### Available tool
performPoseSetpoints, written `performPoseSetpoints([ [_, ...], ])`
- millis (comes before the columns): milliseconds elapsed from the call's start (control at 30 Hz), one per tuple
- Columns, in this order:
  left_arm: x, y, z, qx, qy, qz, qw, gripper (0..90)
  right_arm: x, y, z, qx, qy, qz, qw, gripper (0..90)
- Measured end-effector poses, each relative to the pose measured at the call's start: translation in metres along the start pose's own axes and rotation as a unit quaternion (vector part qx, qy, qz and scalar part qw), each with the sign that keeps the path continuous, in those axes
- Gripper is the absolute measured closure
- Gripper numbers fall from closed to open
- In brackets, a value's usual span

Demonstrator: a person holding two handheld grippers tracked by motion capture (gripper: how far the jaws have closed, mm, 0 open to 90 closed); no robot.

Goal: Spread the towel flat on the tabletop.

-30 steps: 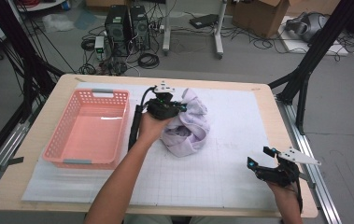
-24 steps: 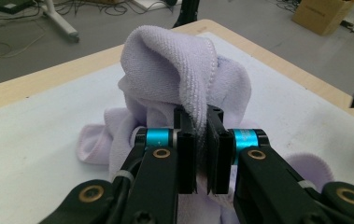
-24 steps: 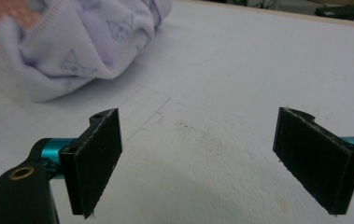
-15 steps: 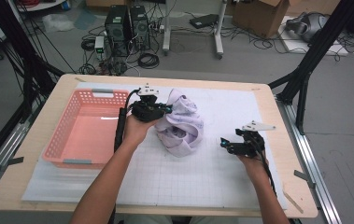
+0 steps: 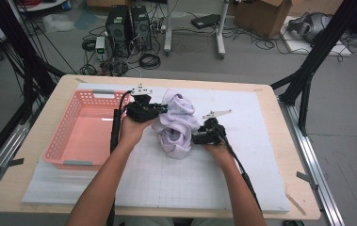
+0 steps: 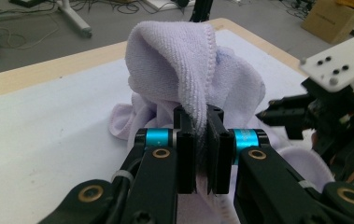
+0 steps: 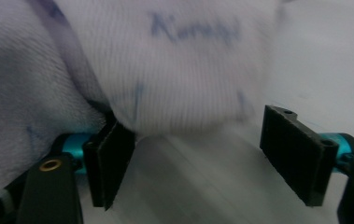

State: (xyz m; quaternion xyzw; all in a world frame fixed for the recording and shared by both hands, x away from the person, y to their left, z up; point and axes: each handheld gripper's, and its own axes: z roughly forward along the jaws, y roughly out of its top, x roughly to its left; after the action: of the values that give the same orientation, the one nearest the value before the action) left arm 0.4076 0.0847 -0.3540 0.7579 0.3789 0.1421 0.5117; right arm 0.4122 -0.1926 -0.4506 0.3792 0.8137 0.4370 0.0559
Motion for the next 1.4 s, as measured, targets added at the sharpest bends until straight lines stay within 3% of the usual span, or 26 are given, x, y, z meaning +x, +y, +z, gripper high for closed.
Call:
performPoseSetpoints([
  [33, 0.001, -0.001, -0.001, -0.001, 0.002, 0.0, 1.0, 83.9, 0.004, 0.002, 0.005, 0.005, 0.003, -0.005, 1.0, 31.1],
  [67, 0.003, -0.002, -0.002, -0.004, 0.003, -0.005, 1.0, 83.9, 0.007, 0.003, 0.006, 0.005, 0.001, -0.006, 1.0, 43.5],
  [100, 0.004, -0.004, -0.003, -0.003, 0.006, -0.006, 1.0, 83.9, 0.009, 0.005, 0.007, 0.004, 0.019, -0.009, 0.9998, 57.0],
  [167, 0.007, -0.007, -0.005, -0.005, 0.008, -0.012, 0.9999, 83.9, 0.014, 0.006, 0.008, 0.01, 0.023, -0.021, 0.9995, 74.4],
  [200, 0.008, -0.008, -0.006, -0.005, 0.009, -0.012, 0.9999, 83.9, 0.015, 0.006, 0.008, 0.013, 0.025, -0.022, 0.9994, 77.5],
  [300, 0.009, -0.009, -0.008, -0.007, 0.007, -0.014, 0.9999, 84.0, 0.014, 0.002, -0.005, 0.015, 0.033, -0.028, 0.9989, 80.9],
  [400, 0.004, -0.009, -0.004, -0.001, -0.013, -0.014, 0.9998, 84.0, 0.013, -0.004, -0.036, 0.006, 0.029, -0.046, 0.9985, 81.3],
  [533, -0.017, -0.011, 0.016, 0.001, -0.049, -0.006, 0.9988, 83.9, 0.016, -0.017, -0.077, 0.016, 0.011, -0.068, 0.9975, 81.2],
  [633, -0.032, -0.017, 0.032, -0.001, -0.081, -0.016, 0.9965, 83.5, 0.02, -0.03, -0.106, 0.025, -0.002, -0.069, 0.9973, 81.1],
  [767, -0.052, -0.026, 0.056, 0.015, -0.112, -0.003, 0.9936, 83.4, 0.014, -0.05, -0.139, 0.024, -0.021, -0.056, 0.9979, 81.1],
  [900, -0.059, -0.031, 0.071, 0.021, -0.104, -0.001, 0.9943, 82.5, 0.005, -0.06, -0.15, 0.014, -0.023, -0.035, 0.999, 81.0],
  [933, -0.058, -0.032, 0.073, 0.019, -0.083, -0.005, 0.9964, 79.6, 0.004, -0.059, -0.151, 0.011, -0.023, -0.029, 0.9992, 80.9],
  [1000, -0.051, -0.032, 0.074, 0.015, -0.045, -0.022, 0.9986, 68.5, -0.001, -0.055, -0.151, -0.001, -0.035, -0.022, 0.9992, 80.4],
  [1067, -0.044, -0.031, 0.071, 0.008, -0.03, -0.042, 0.9986, 52.4, -0.004, -0.047, -0.148, -0.012, -0.065, -0.008, 0.9978, 80.2],
  [1133, -0.041, -0.028, 0.066, 0.001, -0.016, -0.032, 0.9993, 48.0, -0.007, -0.039, -0.143, -0.019, -0.076, -0.001, 0.9969, 80.2],
  [1267, -0.035, -0.024, 0.054, -0.009, -0.012, -0.021, 0.9997, 45.2, -0.009, -0.014, -0.13, -0.037, -0.097, -0.001, 0.9946, 80.1],
  [1400, -0.035, -0.023, 0.045, 0.001, -0.021, -0.007, 0.9998, 45.3, -0.014, 0.002, -0.118, -0.036, -0.126, 0.017, 0.9912, 80.1],
])
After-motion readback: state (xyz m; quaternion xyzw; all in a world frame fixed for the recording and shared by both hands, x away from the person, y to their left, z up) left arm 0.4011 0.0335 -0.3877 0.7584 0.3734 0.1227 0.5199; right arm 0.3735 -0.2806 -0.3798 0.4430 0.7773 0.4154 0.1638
